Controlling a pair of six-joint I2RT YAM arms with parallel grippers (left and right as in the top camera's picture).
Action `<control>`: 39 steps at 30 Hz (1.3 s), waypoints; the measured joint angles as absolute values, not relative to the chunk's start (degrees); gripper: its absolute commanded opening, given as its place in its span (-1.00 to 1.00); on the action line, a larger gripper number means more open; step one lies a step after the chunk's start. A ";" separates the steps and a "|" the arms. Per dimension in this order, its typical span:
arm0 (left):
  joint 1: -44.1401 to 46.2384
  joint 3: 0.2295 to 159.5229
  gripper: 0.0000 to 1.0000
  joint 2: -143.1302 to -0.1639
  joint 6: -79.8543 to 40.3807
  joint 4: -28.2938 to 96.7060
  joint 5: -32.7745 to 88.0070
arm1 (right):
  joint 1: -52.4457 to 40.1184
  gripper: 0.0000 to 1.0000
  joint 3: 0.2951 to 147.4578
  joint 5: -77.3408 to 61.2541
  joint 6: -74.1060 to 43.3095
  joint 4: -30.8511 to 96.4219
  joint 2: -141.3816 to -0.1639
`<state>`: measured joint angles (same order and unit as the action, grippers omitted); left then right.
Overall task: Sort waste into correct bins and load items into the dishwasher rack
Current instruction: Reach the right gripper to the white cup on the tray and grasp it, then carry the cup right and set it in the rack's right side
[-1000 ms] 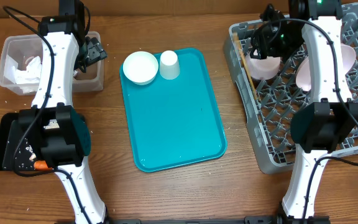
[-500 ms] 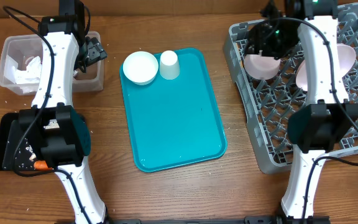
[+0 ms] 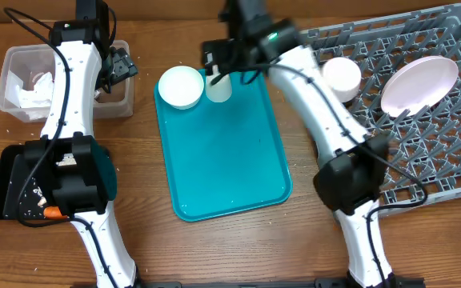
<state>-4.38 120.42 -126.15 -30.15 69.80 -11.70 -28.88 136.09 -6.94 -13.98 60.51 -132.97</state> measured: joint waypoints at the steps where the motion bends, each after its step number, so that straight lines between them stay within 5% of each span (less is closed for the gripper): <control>1: -4.38 120.44 1.00 -126.15 -30.15 69.80 -11.70 | -29.82 1.00 134.87 -5.63 -14.57 58.76 -132.97; 10: -4.38 120.44 1.00 -126.15 -30.15 69.82 -11.70 | -30.09 0.99 122.10 0.86 -19.29 40.40 -132.97; 29: -4.38 120.44 0.99 -126.15 -30.15 69.80 -11.70 | -32.25 1.00 120.29 3.42 -13.06 36.03 -139.79; 34: -4.38 120.44 1.00 -126.15 -30.15 69.80 -11.70 | -32.34 0.51 120.22 3.51 -12.64 36.14 -140.16; 39: -4.38 120.42 1.00 -126.15 -30.15 69.82 -11.70 | -32.29 0.45 120.20 4.40 -12.32 36.64 -140.16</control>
